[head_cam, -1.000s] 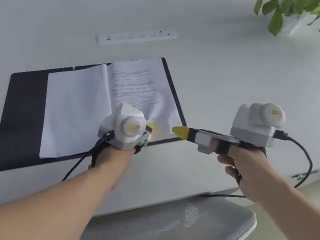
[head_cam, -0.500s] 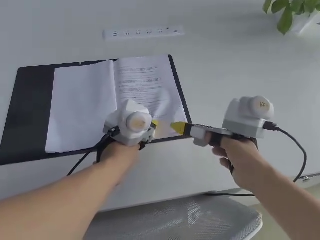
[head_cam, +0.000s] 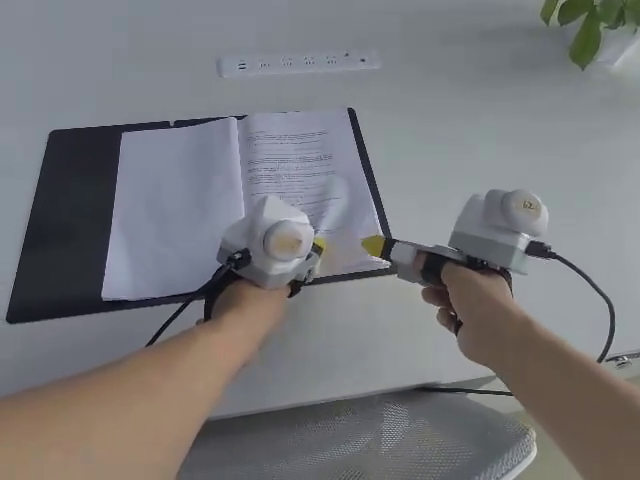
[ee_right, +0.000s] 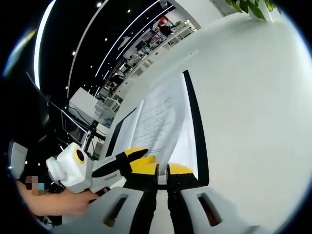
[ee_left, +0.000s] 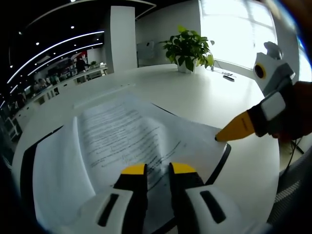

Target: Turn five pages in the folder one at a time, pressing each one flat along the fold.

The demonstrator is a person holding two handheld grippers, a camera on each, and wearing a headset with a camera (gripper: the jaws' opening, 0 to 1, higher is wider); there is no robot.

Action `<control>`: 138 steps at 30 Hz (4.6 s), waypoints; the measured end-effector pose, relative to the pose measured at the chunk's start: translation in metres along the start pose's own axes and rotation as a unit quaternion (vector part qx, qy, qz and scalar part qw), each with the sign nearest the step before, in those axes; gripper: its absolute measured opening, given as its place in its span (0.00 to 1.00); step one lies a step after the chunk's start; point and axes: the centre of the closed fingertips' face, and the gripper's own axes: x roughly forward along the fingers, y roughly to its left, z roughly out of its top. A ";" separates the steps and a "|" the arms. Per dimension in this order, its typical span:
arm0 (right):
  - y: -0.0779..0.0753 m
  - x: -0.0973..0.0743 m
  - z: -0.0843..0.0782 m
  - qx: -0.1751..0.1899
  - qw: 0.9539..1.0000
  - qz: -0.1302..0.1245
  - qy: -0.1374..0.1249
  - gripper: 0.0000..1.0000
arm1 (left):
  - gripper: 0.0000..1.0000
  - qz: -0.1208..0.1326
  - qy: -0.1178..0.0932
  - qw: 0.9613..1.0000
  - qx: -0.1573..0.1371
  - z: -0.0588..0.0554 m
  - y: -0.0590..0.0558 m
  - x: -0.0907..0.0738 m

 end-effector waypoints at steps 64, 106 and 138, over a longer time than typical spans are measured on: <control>0.225 0.079 -0.030 -0.097 0.979 0.176 0.022 0.00 | 0.16 0.108 -0.031 0.985 -0.130 -0.042 0.135 -0.254; 0.212 0.196 -0.146 -0.088 0.965 0.156 0.192 0.08 | 0.14 0.121 0.000 0.977 -0.176 -0.090 0.163 -0.247; 0.142 0.211 0.013 0.003 0.984 0.141 0.107 0.14 | 0.09 0.124 0.018 0.977 -0.172 -0.101 0.172 -0.140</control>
